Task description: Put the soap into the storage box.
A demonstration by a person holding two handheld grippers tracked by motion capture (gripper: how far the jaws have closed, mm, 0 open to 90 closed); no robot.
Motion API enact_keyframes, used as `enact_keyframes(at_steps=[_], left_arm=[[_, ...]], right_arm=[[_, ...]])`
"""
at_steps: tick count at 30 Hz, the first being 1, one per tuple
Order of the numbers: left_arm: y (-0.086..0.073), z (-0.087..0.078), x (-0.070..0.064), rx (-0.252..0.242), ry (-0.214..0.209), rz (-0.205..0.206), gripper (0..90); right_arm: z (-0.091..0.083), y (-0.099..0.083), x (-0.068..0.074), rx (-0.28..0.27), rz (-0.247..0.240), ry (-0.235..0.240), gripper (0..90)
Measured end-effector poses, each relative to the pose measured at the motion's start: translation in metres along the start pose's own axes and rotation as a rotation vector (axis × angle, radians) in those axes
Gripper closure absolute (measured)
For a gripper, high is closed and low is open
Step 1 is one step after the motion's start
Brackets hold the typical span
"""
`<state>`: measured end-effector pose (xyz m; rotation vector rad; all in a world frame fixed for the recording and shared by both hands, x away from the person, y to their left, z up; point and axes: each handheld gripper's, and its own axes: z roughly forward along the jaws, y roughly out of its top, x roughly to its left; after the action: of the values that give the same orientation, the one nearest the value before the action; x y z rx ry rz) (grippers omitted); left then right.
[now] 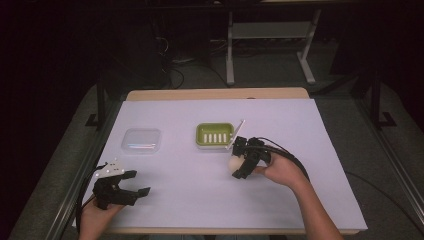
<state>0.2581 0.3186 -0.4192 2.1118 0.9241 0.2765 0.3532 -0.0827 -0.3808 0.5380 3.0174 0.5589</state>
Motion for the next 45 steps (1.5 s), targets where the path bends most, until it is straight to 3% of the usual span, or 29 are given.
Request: enact_keyframes(at_steps=[45], left_arm=[[0.0,-0.002,0.002,-0.008,-0.001,0.003,15.4]], right_arm=[[-0.005,0.051,-0.03,0.001,-0.05,0.013,23.9]])
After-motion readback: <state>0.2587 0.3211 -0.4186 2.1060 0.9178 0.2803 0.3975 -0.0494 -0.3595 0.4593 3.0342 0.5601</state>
